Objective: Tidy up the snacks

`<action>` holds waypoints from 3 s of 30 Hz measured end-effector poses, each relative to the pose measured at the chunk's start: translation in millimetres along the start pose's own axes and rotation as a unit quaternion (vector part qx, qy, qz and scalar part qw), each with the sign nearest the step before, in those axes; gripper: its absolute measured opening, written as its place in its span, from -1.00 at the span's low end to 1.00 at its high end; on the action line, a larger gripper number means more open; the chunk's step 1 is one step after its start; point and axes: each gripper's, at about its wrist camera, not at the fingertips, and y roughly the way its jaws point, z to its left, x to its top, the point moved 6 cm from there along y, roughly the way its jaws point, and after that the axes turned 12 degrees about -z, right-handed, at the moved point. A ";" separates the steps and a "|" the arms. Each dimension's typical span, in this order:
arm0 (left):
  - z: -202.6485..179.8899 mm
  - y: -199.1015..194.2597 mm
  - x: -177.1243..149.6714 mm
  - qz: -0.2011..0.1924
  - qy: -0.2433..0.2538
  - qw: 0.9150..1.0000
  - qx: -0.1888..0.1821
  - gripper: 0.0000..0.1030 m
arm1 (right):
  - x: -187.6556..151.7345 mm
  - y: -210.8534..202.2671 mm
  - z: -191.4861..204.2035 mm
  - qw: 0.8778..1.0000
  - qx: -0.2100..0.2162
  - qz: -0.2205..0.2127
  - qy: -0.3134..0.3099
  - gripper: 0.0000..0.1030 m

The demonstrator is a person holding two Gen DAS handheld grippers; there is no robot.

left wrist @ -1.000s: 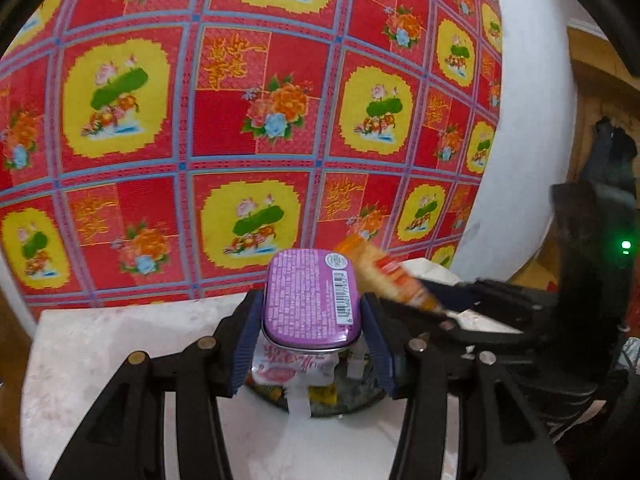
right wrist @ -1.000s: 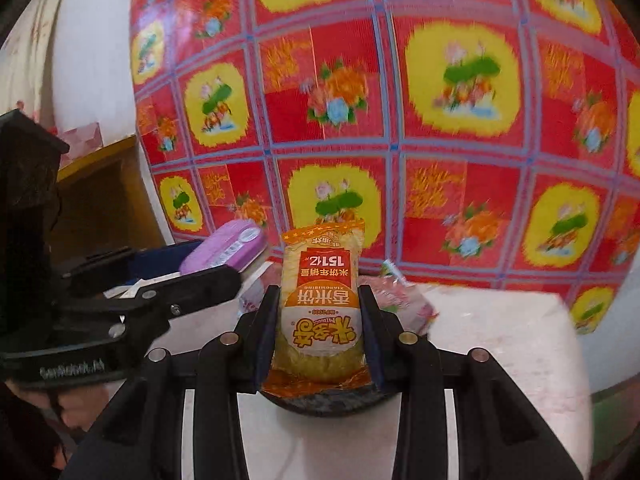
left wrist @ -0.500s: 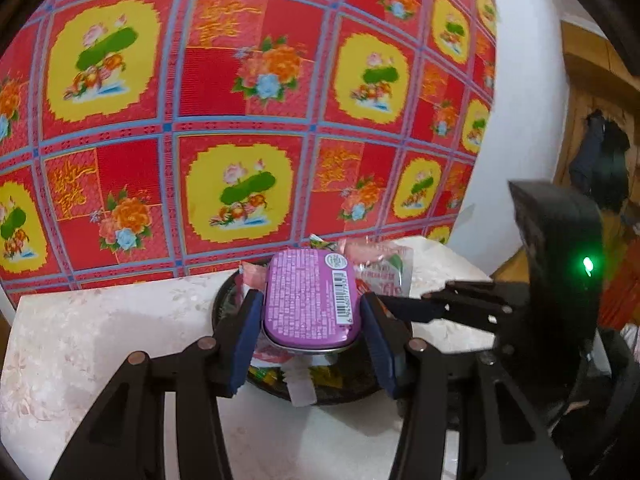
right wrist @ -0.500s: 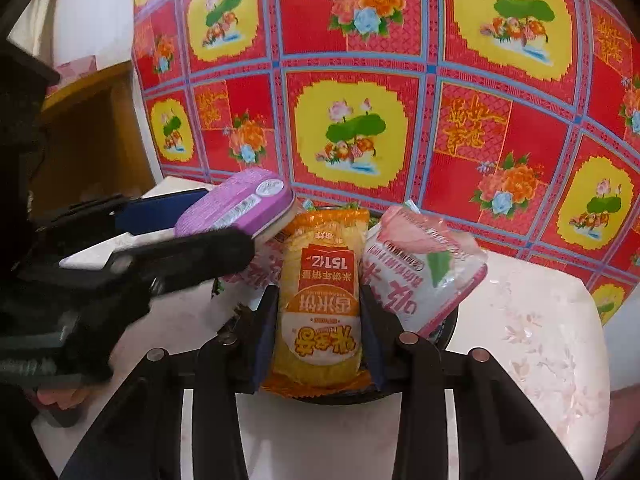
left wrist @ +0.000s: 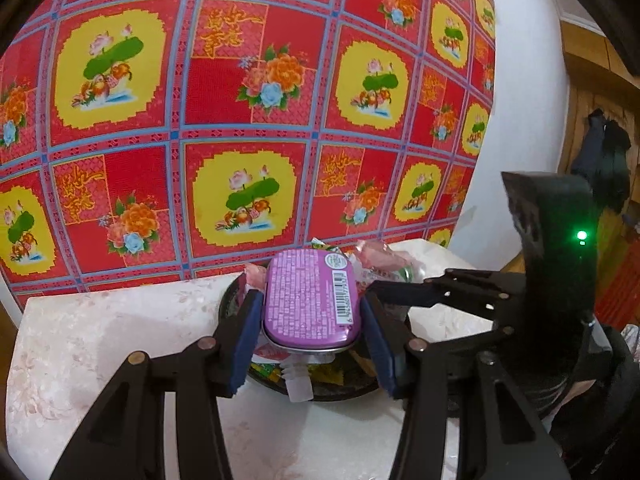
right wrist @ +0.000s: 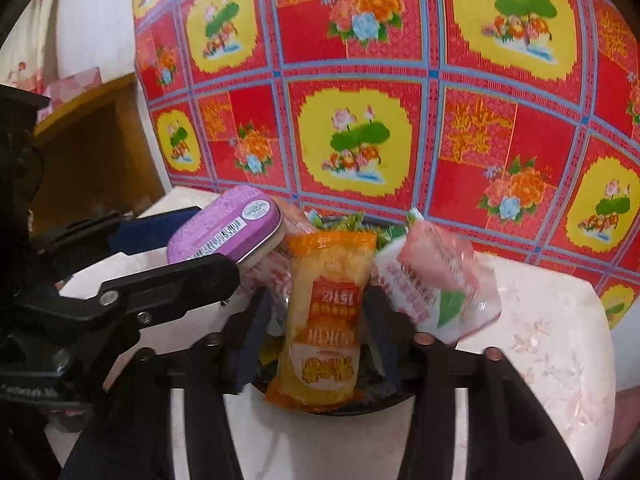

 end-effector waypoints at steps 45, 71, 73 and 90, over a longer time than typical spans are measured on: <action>-3.4 -12.8 -59.1 0.216 -0.014 0.976 -0.018 0.31 | -3.0 -22.7 -44.9 0.996 -0.043 0.010 0.075 0.16; -25.5 32.1 -38.5 0.156 0.104 0.978 0.086 0.05 | 4.4 -37.3 -61.7 0.991 -0.060 -0.013 0.115 0.16; -26.8 37.2 -41.3 0.156 0.107 0.978 0.087 0.06 | 3.1 -36.1 -62.6 0.991 -0.063 -0.009 0.118 0.16; -15.9 19.8 -17.5 0.075 0.052 0.994 0.058 0.27 | 0.7 -32.4 -65.9 0.990 -0.075 -0.005 0.116 0.16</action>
